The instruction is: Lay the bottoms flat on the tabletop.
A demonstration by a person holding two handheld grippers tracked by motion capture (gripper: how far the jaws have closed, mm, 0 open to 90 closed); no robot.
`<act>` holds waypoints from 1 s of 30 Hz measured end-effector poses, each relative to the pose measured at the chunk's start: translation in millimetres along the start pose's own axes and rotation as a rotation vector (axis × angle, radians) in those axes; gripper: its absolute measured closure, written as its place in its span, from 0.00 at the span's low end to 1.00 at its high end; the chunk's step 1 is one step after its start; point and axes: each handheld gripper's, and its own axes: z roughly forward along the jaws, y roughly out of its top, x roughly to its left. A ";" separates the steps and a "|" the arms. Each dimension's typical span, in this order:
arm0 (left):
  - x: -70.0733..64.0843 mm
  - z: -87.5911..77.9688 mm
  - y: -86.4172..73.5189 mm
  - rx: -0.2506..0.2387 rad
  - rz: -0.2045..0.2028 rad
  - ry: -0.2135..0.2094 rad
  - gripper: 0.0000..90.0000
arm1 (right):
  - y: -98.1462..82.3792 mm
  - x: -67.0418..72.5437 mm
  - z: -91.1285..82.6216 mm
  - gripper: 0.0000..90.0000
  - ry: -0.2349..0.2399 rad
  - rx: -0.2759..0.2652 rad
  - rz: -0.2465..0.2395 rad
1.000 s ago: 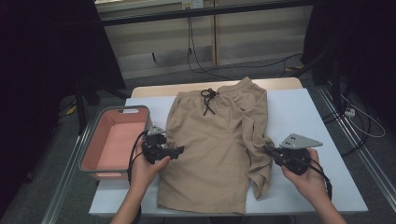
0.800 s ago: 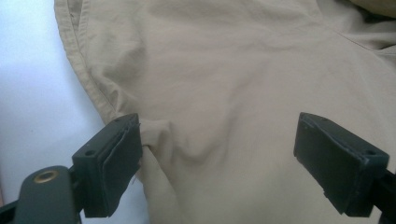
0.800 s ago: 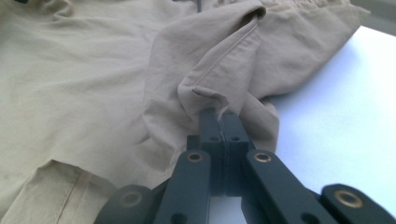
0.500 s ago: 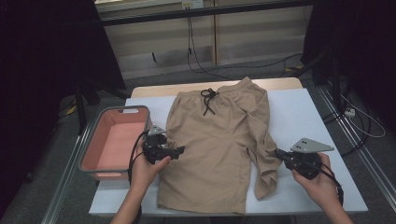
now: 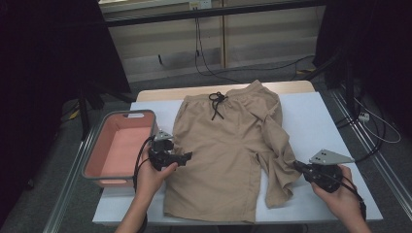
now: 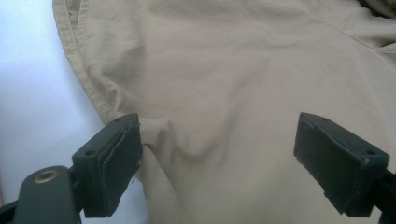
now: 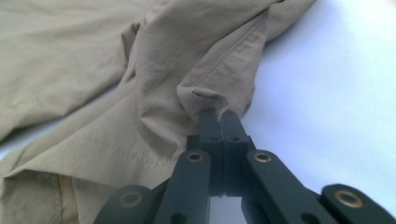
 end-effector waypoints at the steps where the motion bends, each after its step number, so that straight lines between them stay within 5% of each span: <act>1: 0.0 0.0 0.1 -0.001 0.002 0.000 0.17 | -1.3 0.1 -0.6 1.00 -0.001 0.003 0.002; 30: 0.8 -2.0 1.7 -0.003 0.004 -0.001 0.17 | -9.1 -3.4 -12.7 1.00 -0.019 0.004 0.006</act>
